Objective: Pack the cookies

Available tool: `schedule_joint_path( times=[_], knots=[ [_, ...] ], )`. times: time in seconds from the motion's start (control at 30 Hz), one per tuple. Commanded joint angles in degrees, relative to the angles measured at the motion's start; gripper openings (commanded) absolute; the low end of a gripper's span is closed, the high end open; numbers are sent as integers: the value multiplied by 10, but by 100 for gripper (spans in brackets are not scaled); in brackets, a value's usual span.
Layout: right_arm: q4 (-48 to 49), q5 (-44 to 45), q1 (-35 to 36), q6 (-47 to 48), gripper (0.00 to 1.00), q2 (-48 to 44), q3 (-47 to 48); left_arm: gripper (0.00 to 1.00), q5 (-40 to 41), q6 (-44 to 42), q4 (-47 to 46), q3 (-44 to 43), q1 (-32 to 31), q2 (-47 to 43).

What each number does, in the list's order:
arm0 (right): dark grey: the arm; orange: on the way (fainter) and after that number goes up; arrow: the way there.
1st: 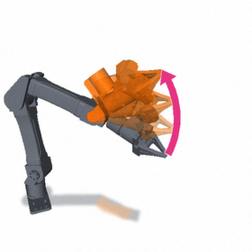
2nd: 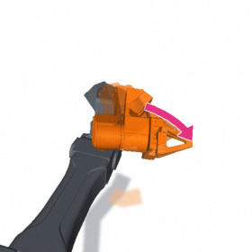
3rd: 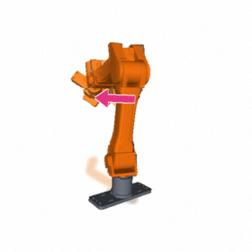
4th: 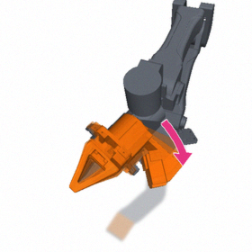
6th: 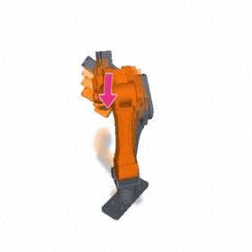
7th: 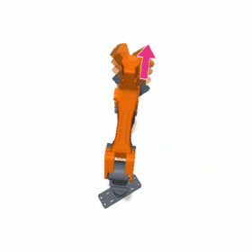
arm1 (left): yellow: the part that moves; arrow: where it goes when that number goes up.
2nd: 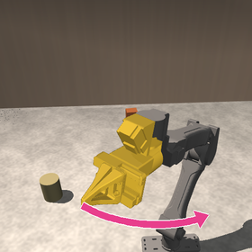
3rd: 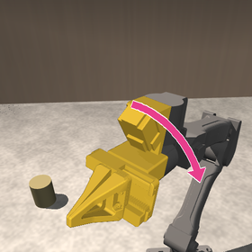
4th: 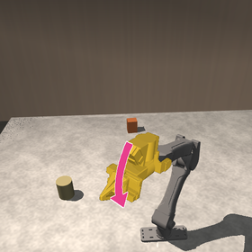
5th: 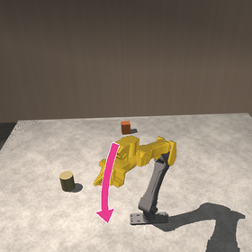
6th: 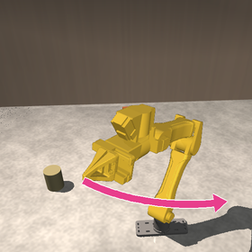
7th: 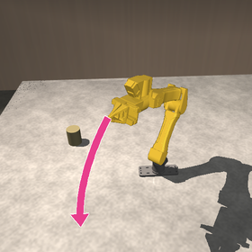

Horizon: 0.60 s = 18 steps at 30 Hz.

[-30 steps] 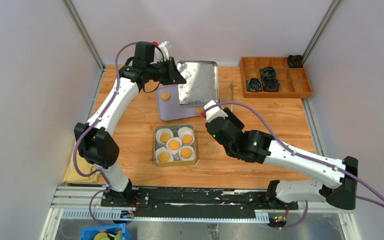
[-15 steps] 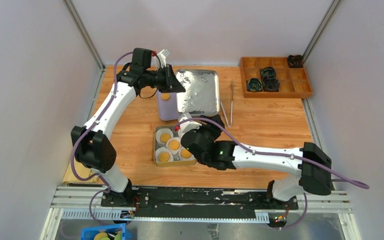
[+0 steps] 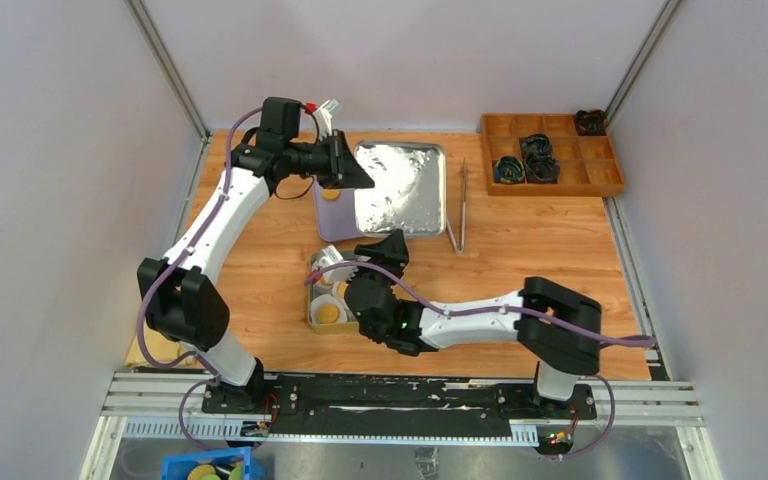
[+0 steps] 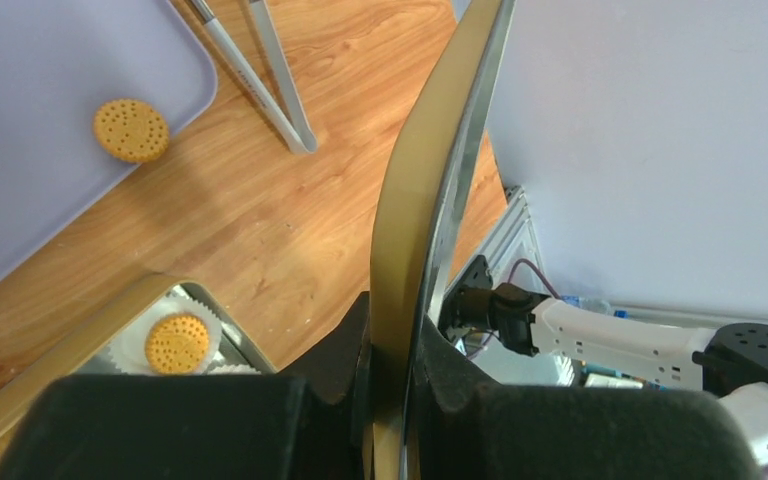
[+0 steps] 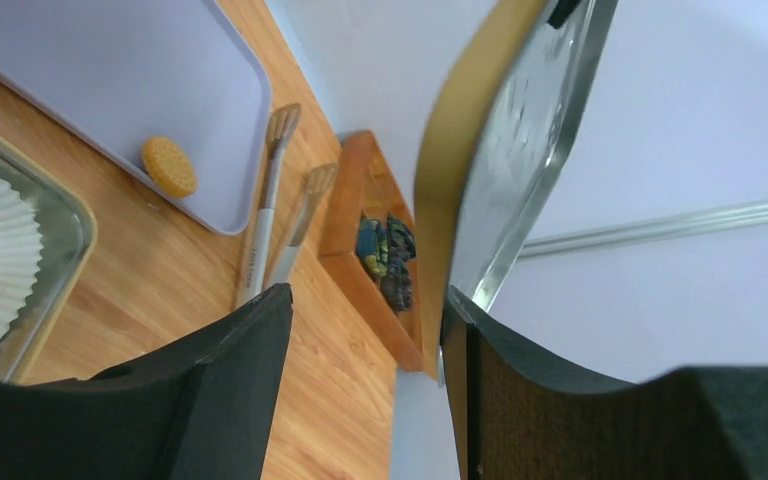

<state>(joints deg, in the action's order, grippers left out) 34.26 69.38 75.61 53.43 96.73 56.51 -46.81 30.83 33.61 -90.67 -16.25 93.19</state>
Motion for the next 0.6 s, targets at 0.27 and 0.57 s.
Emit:
schedule_joint_path(
  times=[0.27,0.57],
  knots=[
    [572,77,-23,462,52,180,58,3,-54,-21,31,52,3,-69],
    [572,95,-49,460,28,136,65,3,-54,-36,42,65,3,-77]
  ],
)
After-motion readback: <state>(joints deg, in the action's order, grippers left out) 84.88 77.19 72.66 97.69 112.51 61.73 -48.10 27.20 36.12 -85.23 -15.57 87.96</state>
